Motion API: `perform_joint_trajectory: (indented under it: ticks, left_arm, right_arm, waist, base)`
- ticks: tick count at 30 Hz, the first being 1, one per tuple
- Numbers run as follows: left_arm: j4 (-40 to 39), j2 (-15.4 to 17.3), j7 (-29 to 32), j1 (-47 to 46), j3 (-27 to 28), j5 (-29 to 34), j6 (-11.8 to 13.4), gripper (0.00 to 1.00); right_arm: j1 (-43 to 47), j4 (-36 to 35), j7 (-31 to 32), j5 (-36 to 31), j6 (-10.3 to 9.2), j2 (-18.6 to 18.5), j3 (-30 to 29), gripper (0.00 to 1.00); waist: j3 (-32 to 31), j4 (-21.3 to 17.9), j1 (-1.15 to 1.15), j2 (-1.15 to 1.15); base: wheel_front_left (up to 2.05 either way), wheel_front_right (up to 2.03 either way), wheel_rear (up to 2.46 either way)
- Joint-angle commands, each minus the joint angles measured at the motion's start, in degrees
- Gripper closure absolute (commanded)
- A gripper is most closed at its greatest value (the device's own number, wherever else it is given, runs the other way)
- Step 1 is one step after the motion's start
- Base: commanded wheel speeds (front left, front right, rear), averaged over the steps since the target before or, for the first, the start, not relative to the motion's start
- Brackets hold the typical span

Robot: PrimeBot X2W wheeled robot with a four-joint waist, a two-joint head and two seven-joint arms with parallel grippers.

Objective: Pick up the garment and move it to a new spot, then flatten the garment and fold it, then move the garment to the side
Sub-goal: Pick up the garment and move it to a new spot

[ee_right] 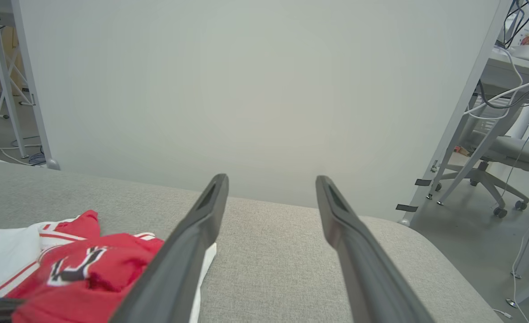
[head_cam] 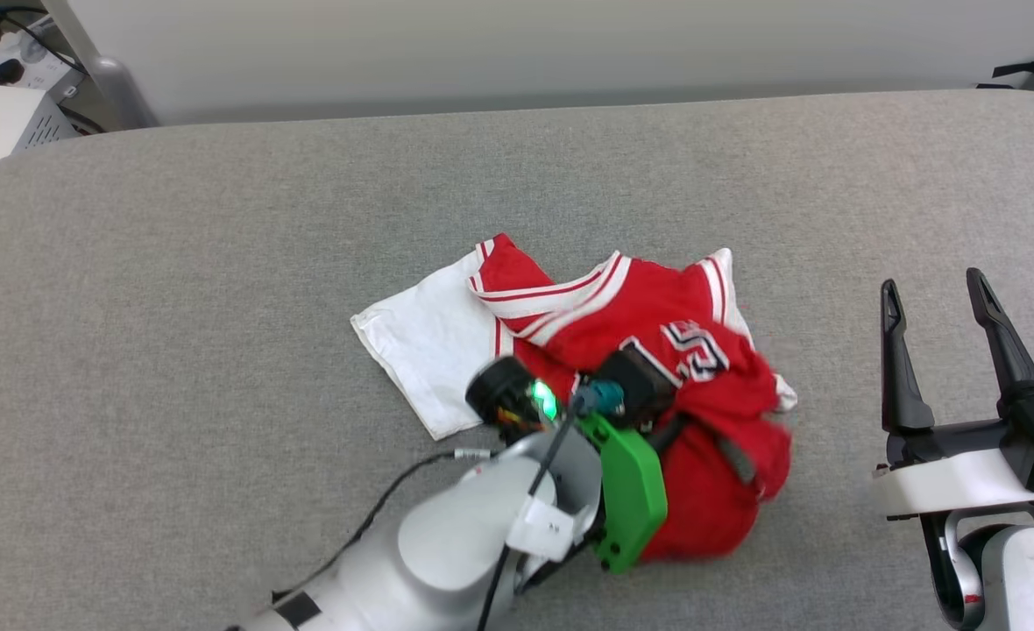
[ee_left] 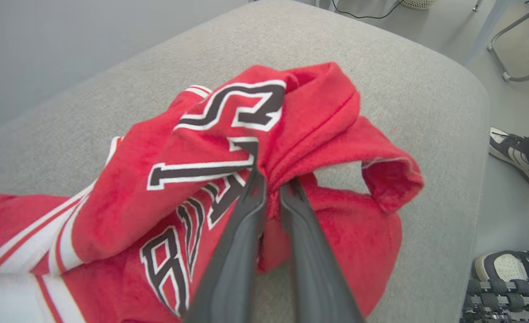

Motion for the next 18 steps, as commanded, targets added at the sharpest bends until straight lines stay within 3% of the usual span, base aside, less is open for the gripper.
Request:
perform_joint_trajectory:
  ticks: [1,5,11,18]
  left_arm:
    - [1.4,-0.5,-0.1,1.5,-0.8,0.9,-0.4,0.0]
    - [4.3,-1.5,-0.5,3.2,-3.2,0.9,-1.4,0.0]
    - [6.0,-1.9,-4.5,3.1,-1.6,-0.2,-1.2,0.0]
    - [5.1,2.1,-8.9,2.3,3.0,-1.9,1.0,0.0]
  right_arm:
    - [0.4,0.1,-0.5,0.4,-0.04,0.1,0.3,0.0]
    - [0.5,0.5,-0.5,0.5,-0.04,0.1,0.4,0.0]
    - [1.2,1.1,-0.5,0.5,-0.04,0.1,0.3,0.0]
    - [2.7,1.6,-0.5,0.3,-0.04,0.1,0.0,0.0]
  waist:
    - [0.1,0.0,0.0,0.0]
    - [-0.1,0.4,0.0,0.0]
    - [-1.8,2.4,0.0,0.0]
    - [-5.2,5.3,0.0,0.0]
  base:
    - [0.0,0.0,0.0]
    - [0.0,0.0,0.0]
    - [0.0,0.0,0.0]
    - [0.0,0.0,0.0]
